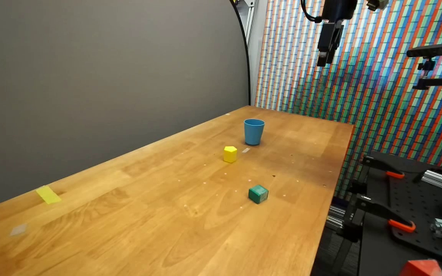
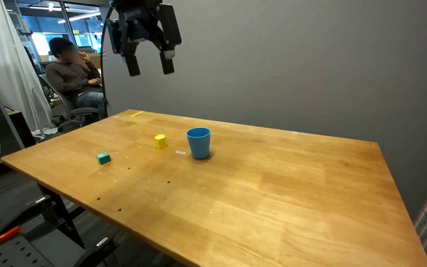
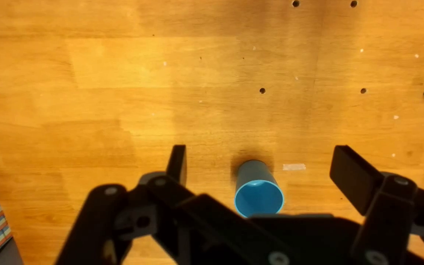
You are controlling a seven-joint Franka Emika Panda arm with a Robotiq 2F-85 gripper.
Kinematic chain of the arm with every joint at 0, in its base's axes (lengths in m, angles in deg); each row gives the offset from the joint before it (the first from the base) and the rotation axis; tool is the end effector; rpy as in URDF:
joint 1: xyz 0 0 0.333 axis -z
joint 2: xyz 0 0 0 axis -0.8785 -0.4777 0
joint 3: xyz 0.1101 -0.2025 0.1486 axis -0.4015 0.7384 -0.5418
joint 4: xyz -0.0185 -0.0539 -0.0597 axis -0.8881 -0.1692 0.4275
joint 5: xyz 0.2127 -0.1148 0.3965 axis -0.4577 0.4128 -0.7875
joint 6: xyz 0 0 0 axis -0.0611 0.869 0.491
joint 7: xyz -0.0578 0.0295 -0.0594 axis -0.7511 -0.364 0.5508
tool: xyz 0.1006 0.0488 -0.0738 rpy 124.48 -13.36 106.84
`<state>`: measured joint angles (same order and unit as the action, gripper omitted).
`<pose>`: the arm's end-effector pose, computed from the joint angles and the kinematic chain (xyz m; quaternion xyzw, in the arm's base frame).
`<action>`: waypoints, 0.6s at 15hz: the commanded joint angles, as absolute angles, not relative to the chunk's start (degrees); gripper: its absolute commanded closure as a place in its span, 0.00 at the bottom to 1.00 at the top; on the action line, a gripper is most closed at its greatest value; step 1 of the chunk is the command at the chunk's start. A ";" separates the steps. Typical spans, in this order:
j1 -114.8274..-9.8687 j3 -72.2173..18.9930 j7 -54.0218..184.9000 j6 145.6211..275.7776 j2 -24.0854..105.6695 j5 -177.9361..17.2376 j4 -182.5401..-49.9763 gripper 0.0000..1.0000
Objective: Put the yellow cube inside the blue cup
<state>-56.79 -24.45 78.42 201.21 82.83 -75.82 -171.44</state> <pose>0.4733 -0.0920 0.3134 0.9990 0.0196 0.0211 0.0349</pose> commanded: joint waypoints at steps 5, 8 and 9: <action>-62.07 -30.67 73.48 216.69 68.34 -77.92 -169.47 0.00; -64.94 -32.78 74.25 220.20 61.15 -80.74 -166.57 0.00; -65.85 -33.57 74.53 220.92 58.87 -81.89 -165.10 0.00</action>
